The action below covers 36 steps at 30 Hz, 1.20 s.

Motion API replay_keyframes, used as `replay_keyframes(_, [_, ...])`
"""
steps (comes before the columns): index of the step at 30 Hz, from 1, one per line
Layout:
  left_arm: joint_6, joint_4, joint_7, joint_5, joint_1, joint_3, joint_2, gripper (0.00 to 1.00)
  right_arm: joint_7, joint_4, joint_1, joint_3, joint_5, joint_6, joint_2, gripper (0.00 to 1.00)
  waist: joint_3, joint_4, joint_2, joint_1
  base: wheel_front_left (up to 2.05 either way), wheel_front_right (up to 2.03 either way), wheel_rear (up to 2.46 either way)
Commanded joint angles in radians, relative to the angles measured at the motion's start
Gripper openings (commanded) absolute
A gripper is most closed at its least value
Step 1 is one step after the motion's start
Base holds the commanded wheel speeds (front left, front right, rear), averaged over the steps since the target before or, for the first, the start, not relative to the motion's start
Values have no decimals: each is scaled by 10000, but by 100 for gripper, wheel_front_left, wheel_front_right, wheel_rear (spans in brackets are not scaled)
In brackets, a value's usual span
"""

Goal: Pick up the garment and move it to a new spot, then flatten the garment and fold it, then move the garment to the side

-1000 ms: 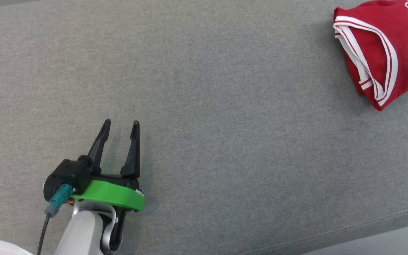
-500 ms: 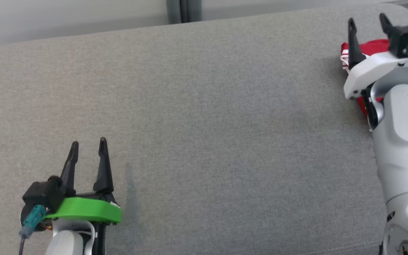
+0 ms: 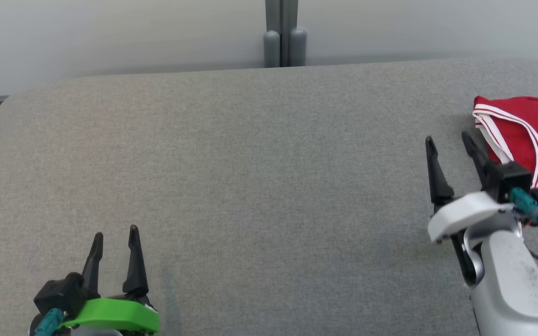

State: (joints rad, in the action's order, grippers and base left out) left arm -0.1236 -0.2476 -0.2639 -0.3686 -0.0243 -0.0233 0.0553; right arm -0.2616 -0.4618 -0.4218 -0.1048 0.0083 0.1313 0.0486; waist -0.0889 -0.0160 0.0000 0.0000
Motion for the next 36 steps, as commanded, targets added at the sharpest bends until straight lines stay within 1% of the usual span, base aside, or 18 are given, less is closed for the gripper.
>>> replay_keyframes(1, [-16, 24, 1, 39, 177, 30, 2, 100, -31, 243, 468, 145, 192, -14, 36, 100, 172, -137, 0, 0, 0, 0, 0])
replay_keyframes(3, [-17, 30, 1, 55, 327, 39, -9, 100, -31, 691, 1130, 385, 538, -14, 41, 100, 237, -126, 0, 0, 0, 0, 0])
replay_keyframes(8, [-19, 10, 1, 72, 564, -57, -24, 100, -32, 1414, 2310, 440, 1026, -14, 36, 100, 357, -102, 0, 0, 0, 0, 0])
replay_keyframes(13, [-9, -2, 1, -79, 717, -151, -37, 100, -31, 1806, 2930, 398, 1251, -14, 35, 100, 415, -31, 0, 0, 0, 0, 0])
replay_keyframes(22, [72, -38, 1, -77, 657, -358, -39, 100, -33, 2086, 3322, 625, 1377, -14, 35, 100, 442, 21, 0, 0, 0, 0, 0])
replay_keyframes(36, [108, 40, 1, 136, 533, -422, -40, 100, -33, 2019, 3334, 637, 1431, -14, 34, 100, 446, 47, 0, 0, 0, 0, 0])
